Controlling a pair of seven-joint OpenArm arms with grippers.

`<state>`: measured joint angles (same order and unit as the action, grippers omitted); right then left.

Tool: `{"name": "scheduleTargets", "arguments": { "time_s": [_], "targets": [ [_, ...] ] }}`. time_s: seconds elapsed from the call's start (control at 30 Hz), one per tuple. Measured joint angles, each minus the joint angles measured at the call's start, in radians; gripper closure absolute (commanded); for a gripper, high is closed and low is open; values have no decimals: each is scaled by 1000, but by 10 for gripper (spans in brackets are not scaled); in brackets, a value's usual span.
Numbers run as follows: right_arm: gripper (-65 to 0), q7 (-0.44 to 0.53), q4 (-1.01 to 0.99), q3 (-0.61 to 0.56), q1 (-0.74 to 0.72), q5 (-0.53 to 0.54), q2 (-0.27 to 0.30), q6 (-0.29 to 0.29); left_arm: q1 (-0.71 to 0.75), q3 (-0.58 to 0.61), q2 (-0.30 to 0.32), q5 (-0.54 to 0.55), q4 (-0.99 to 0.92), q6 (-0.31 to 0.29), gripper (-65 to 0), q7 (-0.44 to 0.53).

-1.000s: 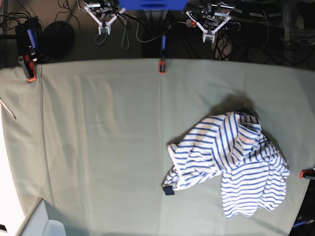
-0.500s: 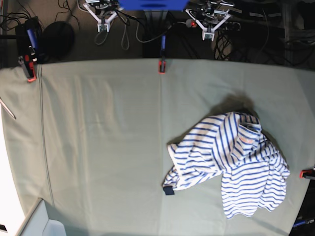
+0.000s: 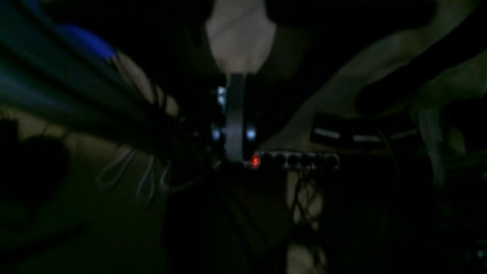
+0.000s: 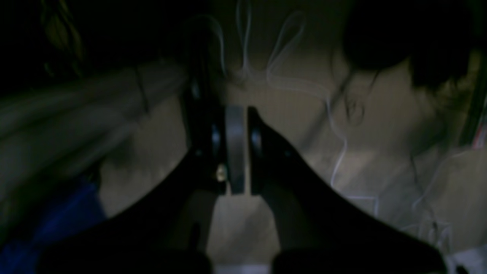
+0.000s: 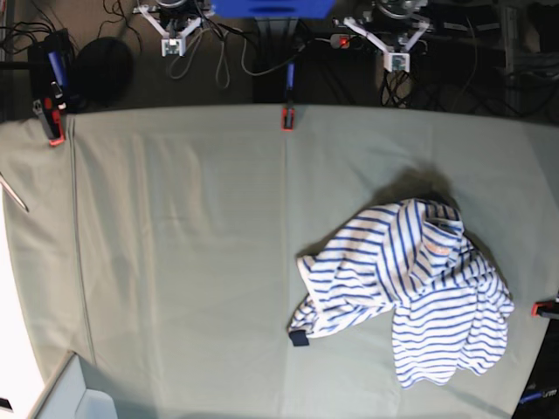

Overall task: Layout the t-shirt on the table in an organized manner, then fold the t-shirt properly
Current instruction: 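Lower the left gripper onto the crumpled striped shirt and grasp it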

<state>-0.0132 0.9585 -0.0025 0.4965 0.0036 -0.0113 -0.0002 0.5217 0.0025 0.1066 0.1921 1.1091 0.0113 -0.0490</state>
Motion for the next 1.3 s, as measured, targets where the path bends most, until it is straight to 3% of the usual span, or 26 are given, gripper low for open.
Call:
{"name": "scheduleTargets", "arguments": {
  "time_s": [0.27, 0.4, 0.5, 0.63, 0.77, 0.9, 1.03, 1.3],
  "targets": [
    [0, -8, 556, 2, 151, 4, 9, 3, 86, -1, 121, 155, 374, 4, 0, 12],
    [0, -119, 710, 3, 167, 0, 10, 3, 80, 0, 165, 252, 499, 2, -12, 11],
    [0, -220, 838, 3, 155, 1, 11, 3, 62, -2, 184, 318, 581, 9, -112, 23],
    [0, -322, 976, -5, 116, 1, 11, 3, 33, 0, 180, 319, 627, 5, -234, 11],
    [-19, -450, 1036, -12, 50, 1, 11, 3, -22, -1, 179, 321, 636, 5, -251, 15],
    [-151, -545, 1038, -43, 8, 2, 11, 4, -26, -6, 181, 322, 637, 4, -251, 10],
    [-253, -549, 1038, -65, 2, 0, 12, 3, -35, -71, 170, 323, 632, 5, -252, 9],
    [-270, -552, 1036, -159, 0, 2, 75, 3, -141, -100, 120, 329, 628, 6, -252, 17]
  ]
}}
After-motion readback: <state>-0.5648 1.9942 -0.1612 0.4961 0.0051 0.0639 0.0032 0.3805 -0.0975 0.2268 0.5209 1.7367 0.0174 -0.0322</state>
